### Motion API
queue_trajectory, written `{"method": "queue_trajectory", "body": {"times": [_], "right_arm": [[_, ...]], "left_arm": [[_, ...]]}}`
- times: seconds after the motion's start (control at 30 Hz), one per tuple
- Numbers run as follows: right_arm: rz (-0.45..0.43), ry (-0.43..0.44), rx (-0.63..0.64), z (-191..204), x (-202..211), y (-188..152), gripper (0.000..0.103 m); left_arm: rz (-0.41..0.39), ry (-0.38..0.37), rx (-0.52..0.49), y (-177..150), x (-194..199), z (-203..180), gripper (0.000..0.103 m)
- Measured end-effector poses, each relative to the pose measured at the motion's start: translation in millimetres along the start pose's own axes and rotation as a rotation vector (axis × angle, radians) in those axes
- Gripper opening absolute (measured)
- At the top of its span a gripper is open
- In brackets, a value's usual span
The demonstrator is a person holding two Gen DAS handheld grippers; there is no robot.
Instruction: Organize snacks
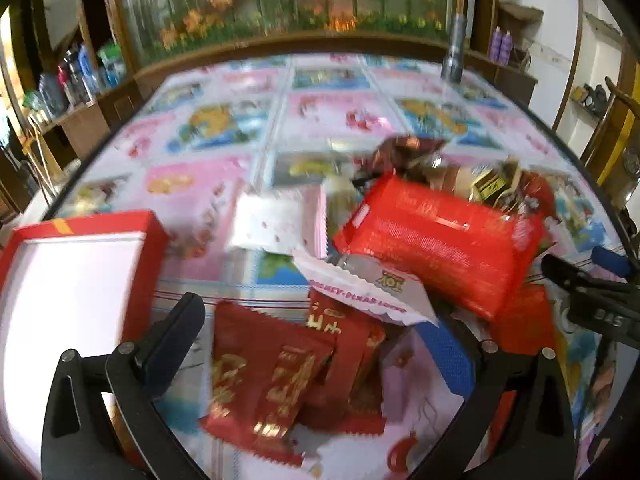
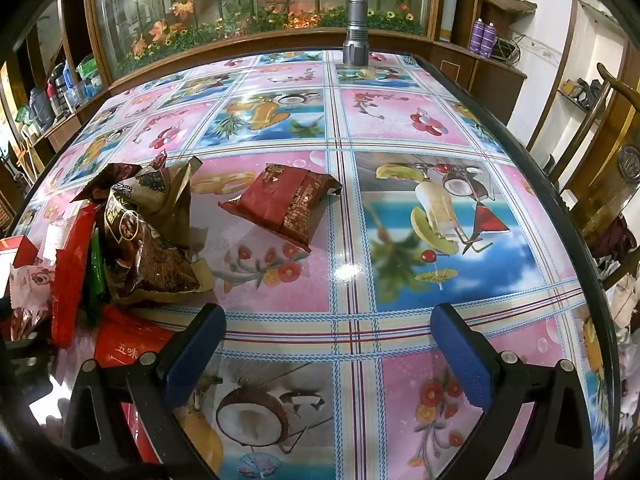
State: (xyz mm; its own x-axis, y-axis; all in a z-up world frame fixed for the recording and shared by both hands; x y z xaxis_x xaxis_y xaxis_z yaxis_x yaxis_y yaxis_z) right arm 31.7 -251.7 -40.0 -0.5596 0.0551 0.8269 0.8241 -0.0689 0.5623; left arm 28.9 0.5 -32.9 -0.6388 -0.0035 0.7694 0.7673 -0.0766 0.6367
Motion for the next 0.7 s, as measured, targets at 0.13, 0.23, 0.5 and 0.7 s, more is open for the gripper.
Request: {"method": "queue_trajectory", "body": {"times": [0.13, 0.23, 0.5, 0.7], "right_arm": [[0.004, 0.010, 0.010, 0, 0, -2, 0.103], [0.010, 0.009, 0.009, 2, 1, -5, 0.103], [0.015, 0.009, 0.007, 6, 7, -12, 0.103], [0.013, 0.008, 0.006, 5, 7, -13, 0.103]], "left_arm": [[-0.101, 0.039, -0.015, 3, 34, 6, 0.103], [-0.143, 0.043, -0.003, 3, 55, 13, 0.103], [-0.196, 0.067, 0.036, 5, 93, 38, 0.103], [-0.217, 0.086, 0.052, 3, 108, 50, 0.103]]}}
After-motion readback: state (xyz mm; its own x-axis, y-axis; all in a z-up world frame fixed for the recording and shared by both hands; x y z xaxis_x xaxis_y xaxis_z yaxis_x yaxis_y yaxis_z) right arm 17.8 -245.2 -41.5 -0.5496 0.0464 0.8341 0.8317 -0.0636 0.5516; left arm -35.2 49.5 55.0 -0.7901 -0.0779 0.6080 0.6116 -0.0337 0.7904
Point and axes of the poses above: each gripper's, at about its wrist camera, not at the fingertips, and x roughly against the way its jaws point, z to its left, y to its top, the point moved 5 cm from there along -x, roughly the way its jaws point, and after that the axes turned 2 degrees about z, right-handed, at the moved point
